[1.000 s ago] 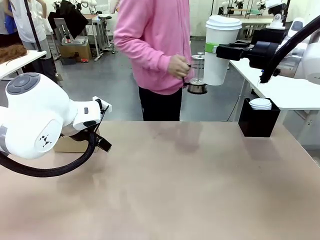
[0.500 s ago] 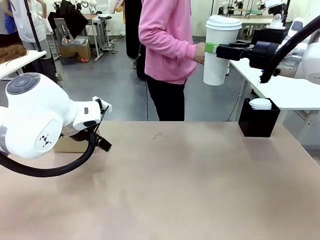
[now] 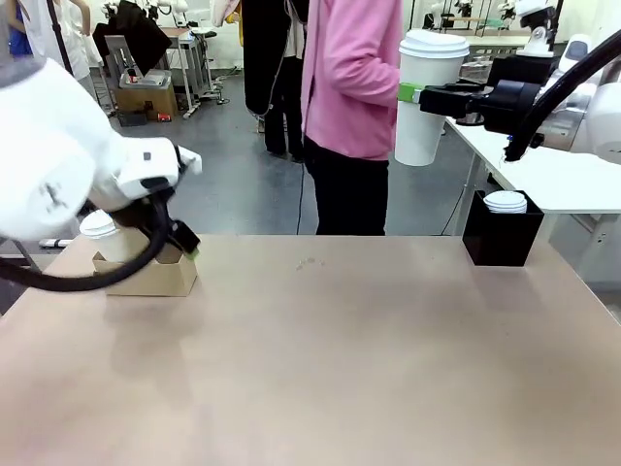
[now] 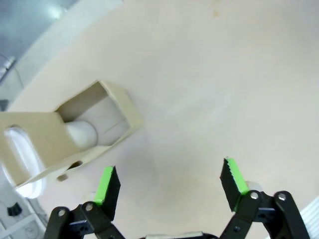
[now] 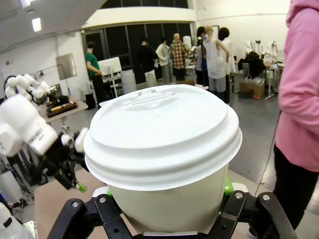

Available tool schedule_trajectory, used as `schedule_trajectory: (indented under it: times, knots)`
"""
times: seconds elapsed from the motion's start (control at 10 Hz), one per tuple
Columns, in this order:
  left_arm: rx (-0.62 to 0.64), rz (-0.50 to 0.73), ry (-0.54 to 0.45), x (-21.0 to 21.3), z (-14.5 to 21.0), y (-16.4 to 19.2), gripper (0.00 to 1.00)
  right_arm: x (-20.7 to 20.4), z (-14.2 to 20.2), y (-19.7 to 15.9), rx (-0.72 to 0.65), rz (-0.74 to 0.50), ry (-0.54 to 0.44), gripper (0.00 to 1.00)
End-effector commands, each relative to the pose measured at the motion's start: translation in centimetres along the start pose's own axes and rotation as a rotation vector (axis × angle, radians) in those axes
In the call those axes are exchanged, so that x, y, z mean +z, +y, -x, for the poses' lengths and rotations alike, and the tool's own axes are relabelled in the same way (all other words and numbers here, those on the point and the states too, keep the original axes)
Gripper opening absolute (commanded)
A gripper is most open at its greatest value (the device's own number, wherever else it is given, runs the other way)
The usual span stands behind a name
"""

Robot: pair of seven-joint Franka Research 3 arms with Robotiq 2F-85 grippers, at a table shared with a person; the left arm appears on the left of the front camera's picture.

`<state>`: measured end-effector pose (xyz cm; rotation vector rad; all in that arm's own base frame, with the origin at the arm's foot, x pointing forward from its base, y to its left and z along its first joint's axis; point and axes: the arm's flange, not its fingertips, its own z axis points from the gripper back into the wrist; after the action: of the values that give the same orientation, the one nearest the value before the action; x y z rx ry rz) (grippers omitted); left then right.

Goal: Pour a drink into a cup and package it in a carrier.
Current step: Position the Cup Carrier in the center of the table.

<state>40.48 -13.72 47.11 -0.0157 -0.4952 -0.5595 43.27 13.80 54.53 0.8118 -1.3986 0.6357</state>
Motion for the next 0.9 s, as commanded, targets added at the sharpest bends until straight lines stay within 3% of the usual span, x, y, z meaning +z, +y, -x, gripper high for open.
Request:
schedule_trajectory:
  times: [0.0,0.3,0.8]
  knots:
    - [0.043,0.022,0.008,4.1,-1.8,1.6,1.00,0.0,-0.4,0.2,-0.006,-0.006,-0.011,0.81]
    - [0.192,-0.086,0.022,6.5,-5.8,5.3,1.00,0.0,-0.4,0.2,-0.006,-0.006,-0.011,0.81]
    - [0.369,-0.182,0.116,2.4,-8.6,10.5,1.00,0.0,-0.4,0.2,-0.006,-0.006,-0.011,0.81]
